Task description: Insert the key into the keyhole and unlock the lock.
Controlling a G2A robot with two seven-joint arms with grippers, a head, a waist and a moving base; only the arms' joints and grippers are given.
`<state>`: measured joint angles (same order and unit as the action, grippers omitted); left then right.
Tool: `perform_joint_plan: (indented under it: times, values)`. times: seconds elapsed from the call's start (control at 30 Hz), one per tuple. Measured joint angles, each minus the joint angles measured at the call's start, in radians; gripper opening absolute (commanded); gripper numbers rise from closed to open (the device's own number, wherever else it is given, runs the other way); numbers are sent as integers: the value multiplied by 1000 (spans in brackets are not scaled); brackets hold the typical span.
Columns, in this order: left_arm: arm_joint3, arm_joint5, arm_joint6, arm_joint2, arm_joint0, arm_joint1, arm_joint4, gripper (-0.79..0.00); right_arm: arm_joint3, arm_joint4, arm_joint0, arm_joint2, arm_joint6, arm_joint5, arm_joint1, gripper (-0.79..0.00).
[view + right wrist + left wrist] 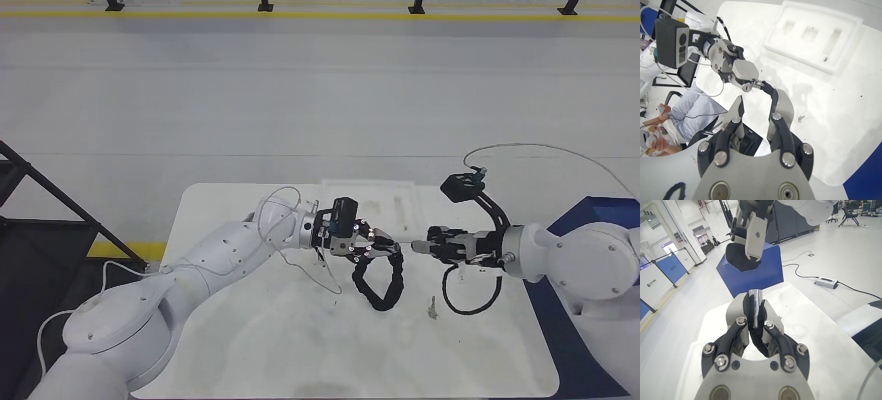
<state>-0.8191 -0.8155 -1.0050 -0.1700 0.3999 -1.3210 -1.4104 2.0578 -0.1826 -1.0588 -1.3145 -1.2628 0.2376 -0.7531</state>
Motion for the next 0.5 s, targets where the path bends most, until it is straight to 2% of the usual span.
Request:
perform_joint_plan:
  times: [0.2,0.33,0.5]
  values:
    - [9,-5,5,0,0,22,6,-785,-73,-45,-36,10,-39,-16,7,-483]
    - [-6,-3,3,0,2,48,18,-785,-143,-99,-35,53,-69,-18,7,-483]
    - [-42,-1,1,0,5,79,23,-785,-247,-160,-2,125,-108,36,-2,-502]
